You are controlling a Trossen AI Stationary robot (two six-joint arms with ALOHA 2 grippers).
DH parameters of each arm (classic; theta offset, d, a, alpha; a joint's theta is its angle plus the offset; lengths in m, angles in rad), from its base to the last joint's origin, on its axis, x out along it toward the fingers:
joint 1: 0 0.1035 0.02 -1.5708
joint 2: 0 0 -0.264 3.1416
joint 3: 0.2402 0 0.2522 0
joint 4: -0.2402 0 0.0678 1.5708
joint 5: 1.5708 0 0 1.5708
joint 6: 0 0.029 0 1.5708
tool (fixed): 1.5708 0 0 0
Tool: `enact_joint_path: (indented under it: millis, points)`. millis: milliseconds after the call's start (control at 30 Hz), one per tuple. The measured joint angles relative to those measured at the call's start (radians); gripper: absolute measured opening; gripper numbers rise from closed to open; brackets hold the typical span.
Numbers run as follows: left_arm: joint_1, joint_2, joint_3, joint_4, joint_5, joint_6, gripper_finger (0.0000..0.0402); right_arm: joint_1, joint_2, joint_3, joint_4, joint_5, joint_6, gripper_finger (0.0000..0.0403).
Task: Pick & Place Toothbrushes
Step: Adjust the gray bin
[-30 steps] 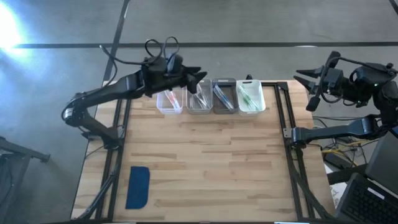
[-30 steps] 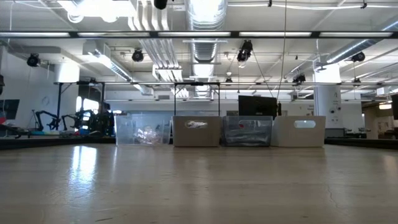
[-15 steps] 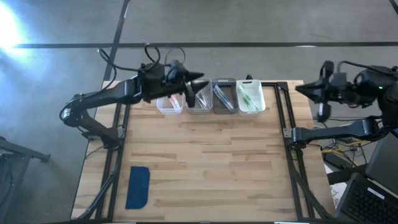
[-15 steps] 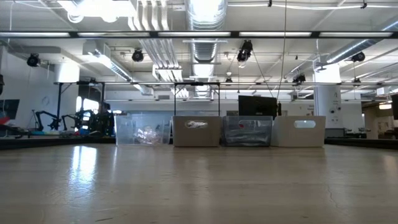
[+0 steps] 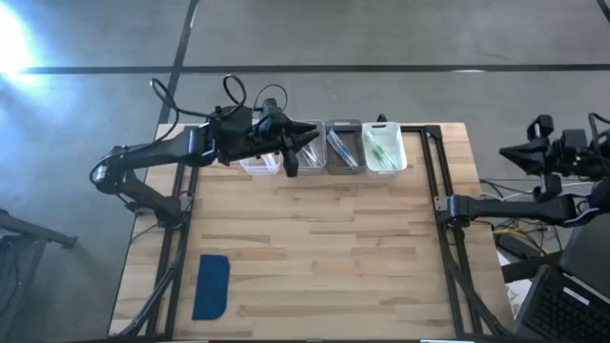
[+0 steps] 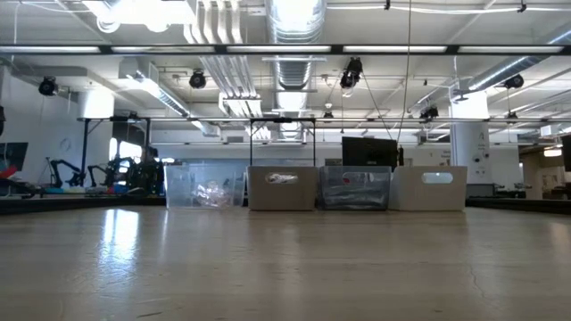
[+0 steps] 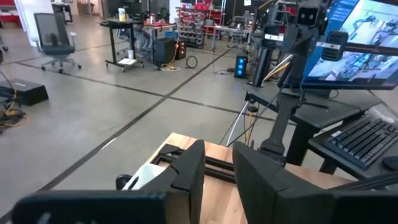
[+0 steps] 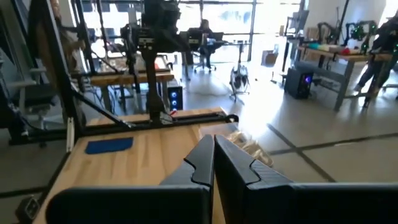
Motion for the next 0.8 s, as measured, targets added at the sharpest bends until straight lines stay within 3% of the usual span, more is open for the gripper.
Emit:
enact_joint_path:
  millis: [167,367,800]
  points:
    - [0.0,0.0,0.0,0.003,-0.011,0.004,0.0085,-0.001,-0.064,-0.108,0.004,-0.006,0.034,0.0008]
    - [0.001,-0.001,0.0,0.026,-0.048,0.004,0.0083,0.001,-0.089,-0.236,0.062,-0.107,-0.002,0.0008]
    - [0.001,-0.001,0.0,0.023,-0.059,-0.002,0.0083,0.0,-0.294,-0.595,0.285,-0.066,-0.058,0.0008]
